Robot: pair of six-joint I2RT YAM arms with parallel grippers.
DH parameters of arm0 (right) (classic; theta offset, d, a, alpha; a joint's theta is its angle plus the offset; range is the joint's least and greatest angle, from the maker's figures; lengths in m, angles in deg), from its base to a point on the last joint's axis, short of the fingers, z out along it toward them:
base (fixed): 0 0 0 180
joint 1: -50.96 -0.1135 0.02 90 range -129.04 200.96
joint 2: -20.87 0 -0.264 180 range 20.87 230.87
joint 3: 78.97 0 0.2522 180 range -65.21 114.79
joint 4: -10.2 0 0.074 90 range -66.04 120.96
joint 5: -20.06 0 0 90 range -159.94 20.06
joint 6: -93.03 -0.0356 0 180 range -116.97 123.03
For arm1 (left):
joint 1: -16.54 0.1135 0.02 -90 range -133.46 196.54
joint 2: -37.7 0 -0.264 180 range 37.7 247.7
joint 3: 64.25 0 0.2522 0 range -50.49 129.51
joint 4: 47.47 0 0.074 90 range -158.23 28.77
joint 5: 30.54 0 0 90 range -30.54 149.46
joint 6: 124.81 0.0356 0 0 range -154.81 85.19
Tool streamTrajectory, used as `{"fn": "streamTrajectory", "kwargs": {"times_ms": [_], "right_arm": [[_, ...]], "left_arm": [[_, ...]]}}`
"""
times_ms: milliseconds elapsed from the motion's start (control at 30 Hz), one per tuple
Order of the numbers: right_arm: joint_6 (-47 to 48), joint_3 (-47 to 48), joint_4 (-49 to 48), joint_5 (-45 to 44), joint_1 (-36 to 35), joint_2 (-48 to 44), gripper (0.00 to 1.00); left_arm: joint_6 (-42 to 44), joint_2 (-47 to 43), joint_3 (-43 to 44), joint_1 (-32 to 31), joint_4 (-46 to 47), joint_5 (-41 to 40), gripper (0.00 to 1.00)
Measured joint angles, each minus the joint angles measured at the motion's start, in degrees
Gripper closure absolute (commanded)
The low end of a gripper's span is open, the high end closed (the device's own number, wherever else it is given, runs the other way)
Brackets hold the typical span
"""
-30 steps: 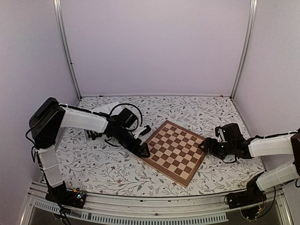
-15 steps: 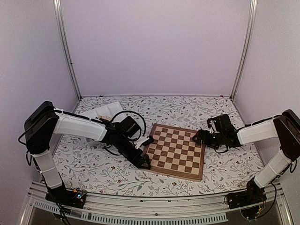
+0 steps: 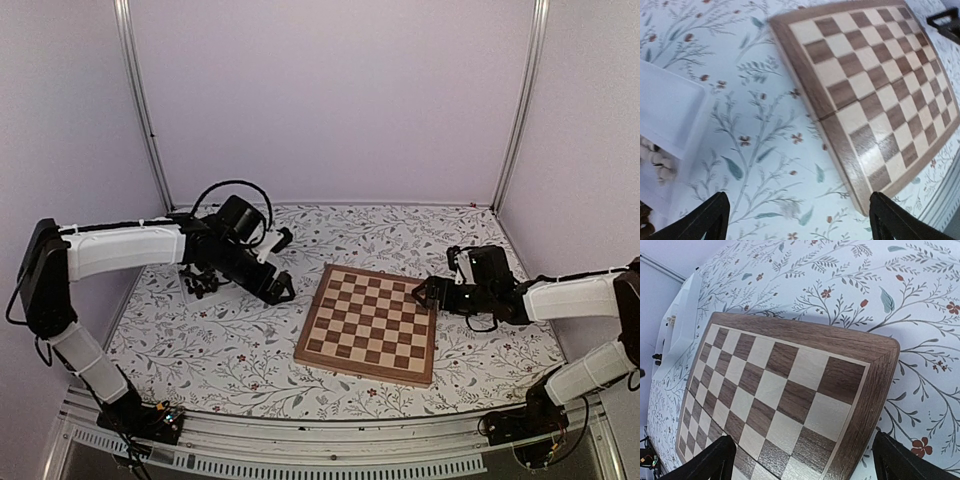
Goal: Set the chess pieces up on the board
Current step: Move the chessboard to the center of the board.
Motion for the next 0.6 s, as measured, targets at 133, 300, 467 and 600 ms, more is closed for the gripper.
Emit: {"fn": "streamTrajectory", "kwargs": {"times_ms": [133, 300, 467, 600], "right_arm": [[1.51, -1.68, -1.97, 0.59, -0.04, -4.48, 0.01], [2.82, -1.75, -3.78, 1.55, -0.07, -5.14, 0.01], [3.19, -2.69, -4.46, 1.75, -0.07, -5.14, 0.01], [3.37, -3.67, -4.85, 2.1, -0.07, -5.11, 0.01]], "left_arm": [[0.59, 2.38, 4.13, 6.54, 0.07, -3.82, 0.01], [1.09, 10.78, 10.45, 9.94, -0.52, -6.23, 0.01], [1.05, 15.41, 12.09, 10.97, -2.58, -6.93, 0.01], [0.85, 16.06, 12.0, 11.74, -4.28, -7.37, 0.01]]}}
